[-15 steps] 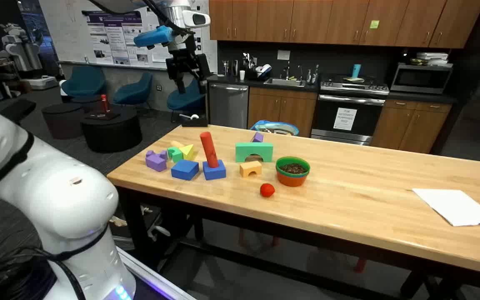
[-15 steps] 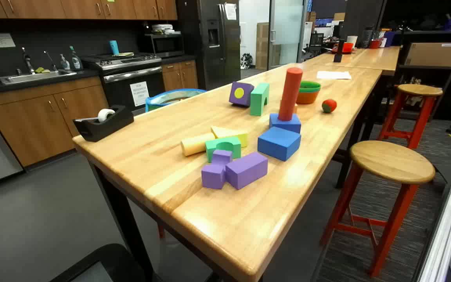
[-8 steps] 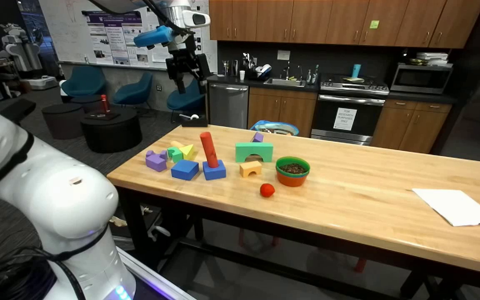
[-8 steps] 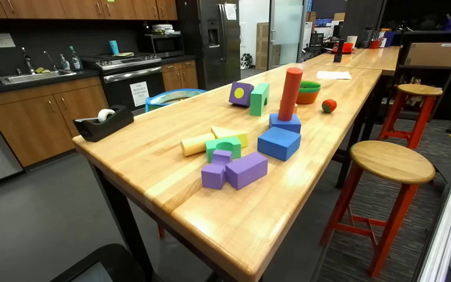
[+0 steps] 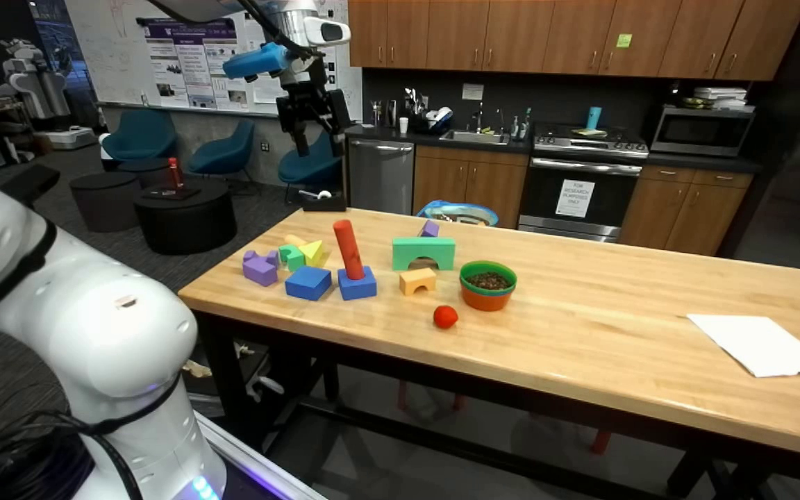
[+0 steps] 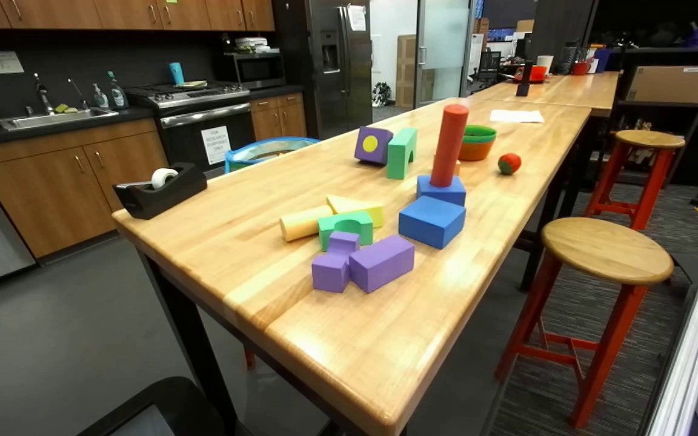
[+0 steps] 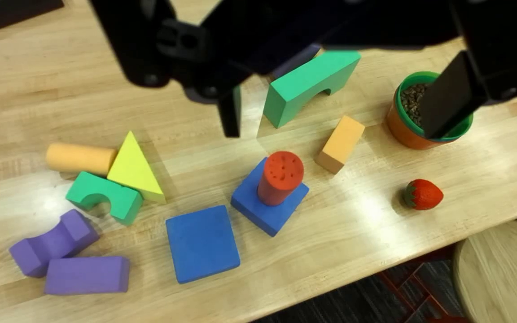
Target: Put the red toy in the green bowl
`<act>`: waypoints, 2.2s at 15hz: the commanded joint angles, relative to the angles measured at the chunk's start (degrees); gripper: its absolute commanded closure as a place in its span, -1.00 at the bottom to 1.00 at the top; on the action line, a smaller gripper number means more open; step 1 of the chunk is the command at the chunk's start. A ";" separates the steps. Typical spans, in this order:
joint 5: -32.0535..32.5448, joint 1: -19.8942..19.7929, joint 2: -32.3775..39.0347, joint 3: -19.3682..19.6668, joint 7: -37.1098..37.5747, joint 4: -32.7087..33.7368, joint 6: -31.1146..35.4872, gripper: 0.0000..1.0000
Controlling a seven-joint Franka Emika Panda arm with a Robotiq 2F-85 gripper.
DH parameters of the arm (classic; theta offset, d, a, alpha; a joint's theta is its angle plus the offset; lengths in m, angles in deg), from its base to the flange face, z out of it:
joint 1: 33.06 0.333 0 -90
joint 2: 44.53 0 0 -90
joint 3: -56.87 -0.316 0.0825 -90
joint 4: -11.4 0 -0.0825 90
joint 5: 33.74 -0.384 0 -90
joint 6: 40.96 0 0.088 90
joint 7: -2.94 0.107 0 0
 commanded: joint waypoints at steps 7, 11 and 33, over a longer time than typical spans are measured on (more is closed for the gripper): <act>5.10 4.45 0.66 1.16 -12.02 -2.98 8.59 -1.00; 2.73 3.01 4.33 0.66 -4.40 -2.93 12.21 -1.00; -1.66 -12.58 9.53 8.31 40.16 -14.64 26.49 -1.00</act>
